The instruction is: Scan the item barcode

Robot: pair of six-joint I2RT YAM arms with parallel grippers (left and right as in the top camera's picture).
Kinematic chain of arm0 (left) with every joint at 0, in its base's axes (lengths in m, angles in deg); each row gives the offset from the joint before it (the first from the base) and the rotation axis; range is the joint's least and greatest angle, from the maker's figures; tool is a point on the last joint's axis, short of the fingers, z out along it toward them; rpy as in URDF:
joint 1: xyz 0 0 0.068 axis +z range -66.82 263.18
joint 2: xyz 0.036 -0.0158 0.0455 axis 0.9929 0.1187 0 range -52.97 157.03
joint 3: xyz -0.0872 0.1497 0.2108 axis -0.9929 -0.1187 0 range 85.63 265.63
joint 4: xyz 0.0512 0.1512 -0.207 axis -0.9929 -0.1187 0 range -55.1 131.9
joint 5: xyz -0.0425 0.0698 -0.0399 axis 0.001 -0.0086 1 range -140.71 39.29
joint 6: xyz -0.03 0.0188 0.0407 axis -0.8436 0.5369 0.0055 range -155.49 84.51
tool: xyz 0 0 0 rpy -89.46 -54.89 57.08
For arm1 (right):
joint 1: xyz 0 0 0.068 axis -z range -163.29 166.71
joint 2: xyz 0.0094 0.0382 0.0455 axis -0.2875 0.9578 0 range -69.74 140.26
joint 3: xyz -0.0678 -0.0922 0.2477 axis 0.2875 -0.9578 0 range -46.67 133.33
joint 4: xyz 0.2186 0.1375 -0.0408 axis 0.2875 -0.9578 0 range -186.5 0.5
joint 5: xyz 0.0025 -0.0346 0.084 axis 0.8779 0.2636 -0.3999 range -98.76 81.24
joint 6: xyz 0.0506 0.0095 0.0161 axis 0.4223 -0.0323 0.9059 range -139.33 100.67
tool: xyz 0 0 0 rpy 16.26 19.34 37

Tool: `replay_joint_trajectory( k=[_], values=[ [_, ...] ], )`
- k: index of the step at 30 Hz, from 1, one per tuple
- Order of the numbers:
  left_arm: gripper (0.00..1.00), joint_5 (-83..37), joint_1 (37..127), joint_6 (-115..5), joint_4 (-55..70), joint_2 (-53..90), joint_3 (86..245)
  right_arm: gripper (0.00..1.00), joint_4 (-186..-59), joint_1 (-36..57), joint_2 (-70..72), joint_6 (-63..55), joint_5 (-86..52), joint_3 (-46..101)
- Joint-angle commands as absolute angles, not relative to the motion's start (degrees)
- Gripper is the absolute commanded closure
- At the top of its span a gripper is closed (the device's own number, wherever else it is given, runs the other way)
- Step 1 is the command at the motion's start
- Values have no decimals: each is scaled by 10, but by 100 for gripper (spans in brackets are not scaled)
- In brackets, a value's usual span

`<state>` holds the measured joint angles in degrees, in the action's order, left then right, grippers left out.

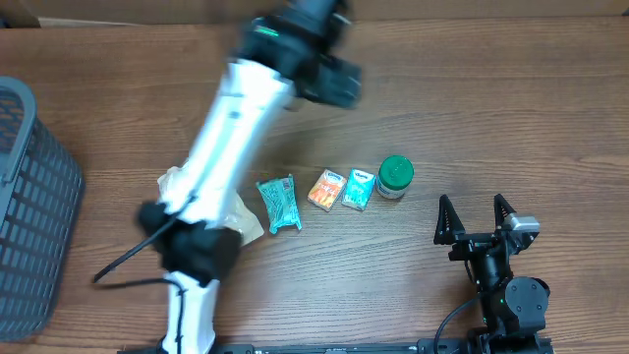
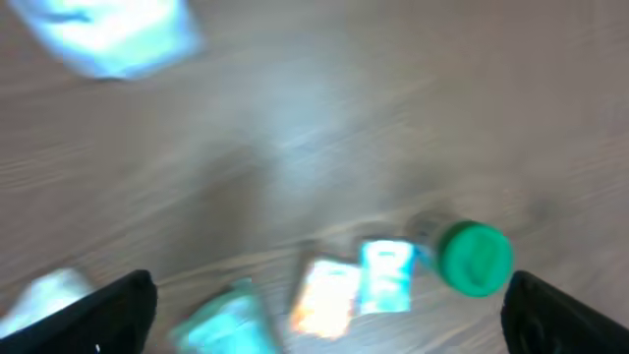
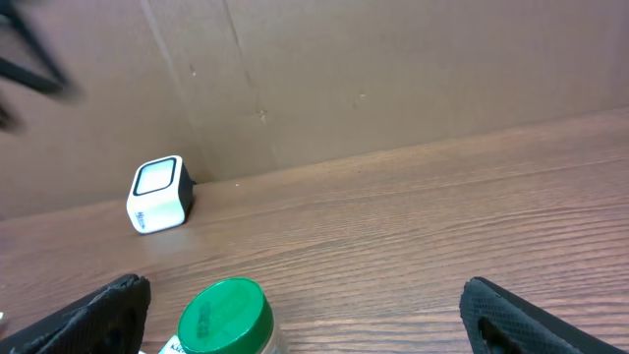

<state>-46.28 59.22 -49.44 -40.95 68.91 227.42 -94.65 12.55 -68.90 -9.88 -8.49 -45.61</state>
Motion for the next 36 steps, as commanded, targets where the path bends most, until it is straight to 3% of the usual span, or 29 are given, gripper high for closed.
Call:
replay_joint_trajectory(
  k=[1,8,15,26,31,36],
  values=[
    [1,-468,667,-457,-453,638,2314,0,-943,126,-696,-98,-82,-462],
    [0,-468,826,-457,-545,620,2313,0,-943,126,-696,-98,-82,-462],
    [0,-447,907,-440,-549,620,2305,0,-936,126,-696,-98,-82,-462],
    [0,-463,977,-402,-549,620,2273,0,-932,126,-696,-70,-80,-462],
    [0,-467,993,-402,-549,621,2263,0,-925,126,-693,-48,-188,-449],
    [0,-467,993,-402,-549,621,2263,0,-964,126,-650,-42,-191,-389]
  ],
)
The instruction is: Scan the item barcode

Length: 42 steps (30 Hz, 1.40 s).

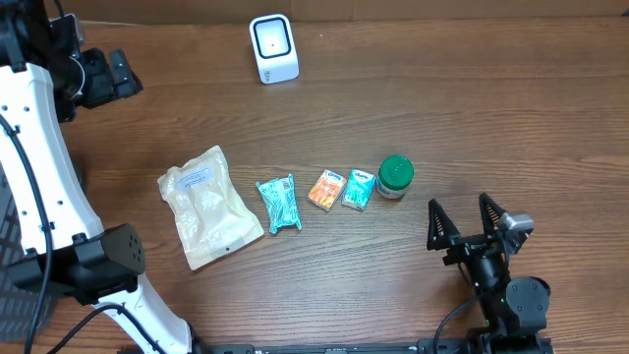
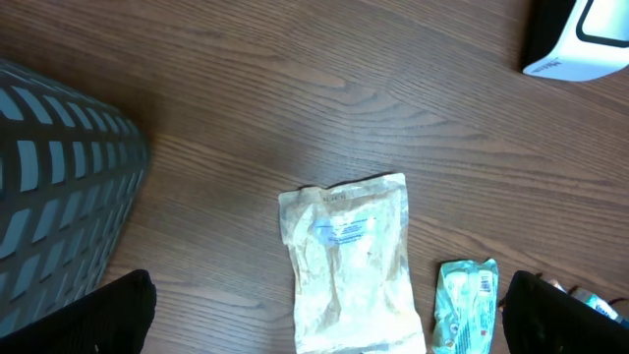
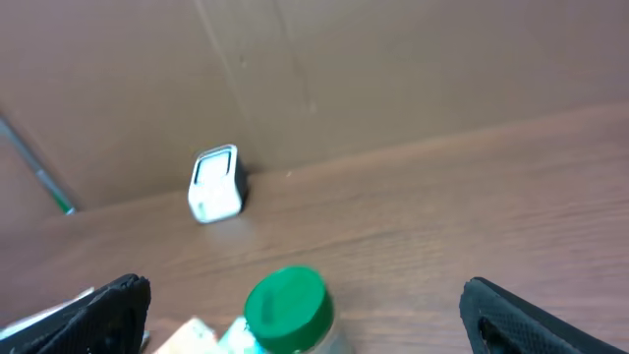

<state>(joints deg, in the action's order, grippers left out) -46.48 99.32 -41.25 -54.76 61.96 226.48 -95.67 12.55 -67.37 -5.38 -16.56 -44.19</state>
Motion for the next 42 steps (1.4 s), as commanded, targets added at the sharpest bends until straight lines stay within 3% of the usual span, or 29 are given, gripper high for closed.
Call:
replay_joint_trajectory(
  k=[1,11,20,26,28,31,38,42],
  values=[
    [0,-467,993,-402,-549,621,2263,0,-977,126,-634,-44,-196,-370],
    [1,-467,993,-402,-549,621,2263,0,-1214,126,-337,-152,-224,-45],
    [0,-467,993,-402,-549,621,2263,0,-1438,126,-51,-153,-225,240],
    [0,-467,993,-402,-549,621,2263,0,-1423,125,69,-157,-319,266],
    [0,-467,993,-402,-549,621,2263,10,-1412,116,101,-169,-346,266],
    [0,-467,993,-402,-549,621,2263,15,-1410,96,145,-143,-339,266],
    [0,-467,993,-402,-549,621,2263,14,-1438,47,224,-18,-217,266],
    [1,-467,993,-402,-549,621,2263,2,-1442,8,249,12,-163,266]
  ],
)
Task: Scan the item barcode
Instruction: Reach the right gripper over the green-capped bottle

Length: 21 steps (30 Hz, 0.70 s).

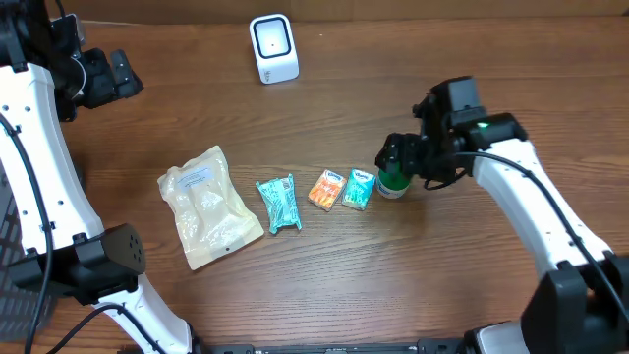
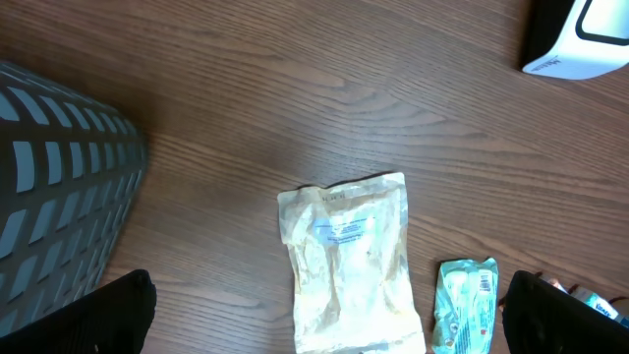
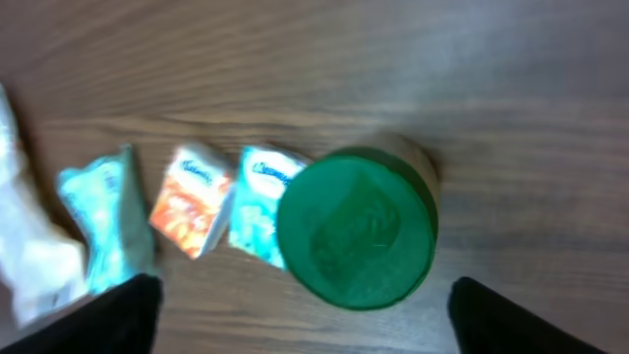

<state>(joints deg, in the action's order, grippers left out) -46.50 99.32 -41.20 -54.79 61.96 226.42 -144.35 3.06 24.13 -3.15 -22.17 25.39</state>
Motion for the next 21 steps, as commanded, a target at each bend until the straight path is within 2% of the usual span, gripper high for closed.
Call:
replay_joint_trajectory(
  k=[1,4,8,19,21],
  values=[
    [0,-467,993,-402,-549,621,2263,1,-1440,1,253,18,-157,265],
    [0,-467,993,-402,-549,621,2263,1,-1438,-18,265,22,-142,265],
    [0,-467,993,-402,-549,621,2263,9,-1440,-29,294,34,-82,263],
    [0,-467,993,-402,-549,621,2263,36,-1440,-28,316,21,-37,263],
    [0,-467,993,-402,-549,621,2263,45,-1436,-28,316,-22,-37,264]
  ],
)
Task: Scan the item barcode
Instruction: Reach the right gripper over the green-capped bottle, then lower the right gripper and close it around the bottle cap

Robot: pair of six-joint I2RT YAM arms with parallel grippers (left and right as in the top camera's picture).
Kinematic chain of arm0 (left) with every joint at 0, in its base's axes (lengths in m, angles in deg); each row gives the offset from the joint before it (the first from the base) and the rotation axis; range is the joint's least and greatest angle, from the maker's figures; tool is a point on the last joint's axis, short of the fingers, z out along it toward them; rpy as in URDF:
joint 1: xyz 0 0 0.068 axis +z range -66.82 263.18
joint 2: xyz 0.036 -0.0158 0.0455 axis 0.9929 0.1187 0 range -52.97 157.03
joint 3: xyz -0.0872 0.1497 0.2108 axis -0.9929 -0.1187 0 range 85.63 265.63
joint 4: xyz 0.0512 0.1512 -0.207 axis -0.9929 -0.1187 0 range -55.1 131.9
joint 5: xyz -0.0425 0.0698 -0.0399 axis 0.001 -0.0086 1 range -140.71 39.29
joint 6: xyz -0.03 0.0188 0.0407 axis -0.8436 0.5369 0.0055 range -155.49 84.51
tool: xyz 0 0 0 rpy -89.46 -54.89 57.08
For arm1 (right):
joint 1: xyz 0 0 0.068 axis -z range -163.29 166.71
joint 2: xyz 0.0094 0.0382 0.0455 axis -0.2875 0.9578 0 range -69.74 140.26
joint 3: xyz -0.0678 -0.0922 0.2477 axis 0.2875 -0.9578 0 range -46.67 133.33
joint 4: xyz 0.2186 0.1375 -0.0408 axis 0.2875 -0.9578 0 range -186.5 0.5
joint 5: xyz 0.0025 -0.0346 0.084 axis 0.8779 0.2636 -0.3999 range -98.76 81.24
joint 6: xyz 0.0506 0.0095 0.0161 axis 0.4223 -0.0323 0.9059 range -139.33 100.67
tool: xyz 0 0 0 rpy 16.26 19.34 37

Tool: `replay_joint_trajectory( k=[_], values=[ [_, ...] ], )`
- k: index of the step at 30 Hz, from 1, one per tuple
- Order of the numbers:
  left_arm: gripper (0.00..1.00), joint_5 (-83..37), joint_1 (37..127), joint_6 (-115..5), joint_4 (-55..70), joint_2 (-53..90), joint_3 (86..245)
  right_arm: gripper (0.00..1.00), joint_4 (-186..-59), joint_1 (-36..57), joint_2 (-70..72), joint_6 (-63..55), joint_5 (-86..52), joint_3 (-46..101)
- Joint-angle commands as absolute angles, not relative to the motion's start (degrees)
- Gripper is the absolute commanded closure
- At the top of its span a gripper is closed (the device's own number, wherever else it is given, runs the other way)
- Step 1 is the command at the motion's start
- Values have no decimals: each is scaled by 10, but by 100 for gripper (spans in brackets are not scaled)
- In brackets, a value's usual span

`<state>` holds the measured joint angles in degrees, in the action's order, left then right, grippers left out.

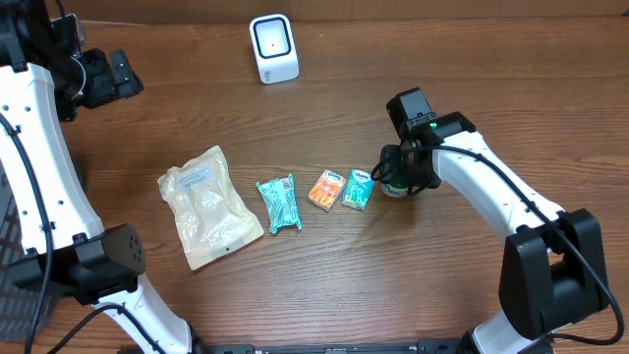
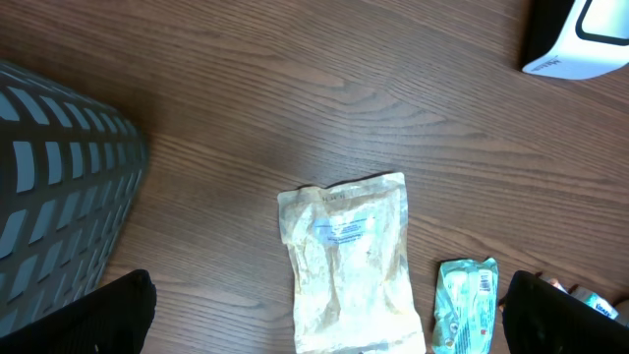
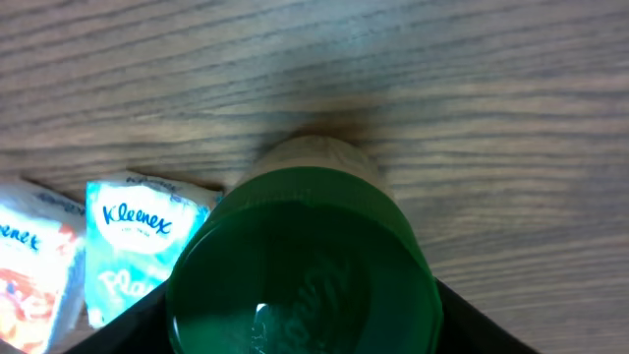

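Note:
A jar with a green lid (image 3: 303,275) stands at the right end of a row of items. My right gripper (image 3: 303,329) is down over it, open, one finger on each side of the lid; in the overhead view the right gripper (image 1: 398,179) hides most of the jar (image 1: 392,189). The white scanner (image 1: 273,47) stands at the far edge. My left gripper (image 1: 110,75) hangs high at the far left; in its wrist view the left gripper (image 2: 324,300) is wide open, holding nothing.
Left of the jar lie a teal Kleenex pack (image 1: 358,188), an orange tissue pack (image 1: 325,189), a teal wrapped pack (image 1: 279,204) and a pale pouch (image 1: 206,206). A grey basket (image 2: 49,197) stands at the left.
My right gripper has come down from above the jar to around its lid, which now fills the wrist view. Its jaws are still open. The left arm has not moved.
My left arm was blurred over the table's middle while the right gripper sat open at the front right. Then the left arm hung at the far left. Later the right gripper was open above the jar, and now it straddles the lid.

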<state>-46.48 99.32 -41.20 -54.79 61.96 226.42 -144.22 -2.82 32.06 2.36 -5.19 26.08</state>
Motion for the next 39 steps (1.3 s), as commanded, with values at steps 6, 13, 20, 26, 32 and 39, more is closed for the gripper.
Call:
replay_joint_trajectory(
  k=[6,13,20,26,32,39],
  values=[
    [0,-467,993,-402,-549,621,2263,47,-1430,-27,316,-233,-56,264],
    [0,-467,993,-402,-549,621,2263,44,-1418,-11,316,-431,-230,266],
    [0,-467,993,-402,-549,621,2263,30,-1426,32,315,-445,-165,295],
    [0,-467,993,-402,-549,621,2263,0,-1430,49,315,-350,-165,349],
    [1,-467,993,-402,-549,621,2263,1,-1451,47,317,-114,-172,354],
    [1,-467,993,-402,-549,621,2263,1,-1494,21,321,-60,-176,327]
  ],
)
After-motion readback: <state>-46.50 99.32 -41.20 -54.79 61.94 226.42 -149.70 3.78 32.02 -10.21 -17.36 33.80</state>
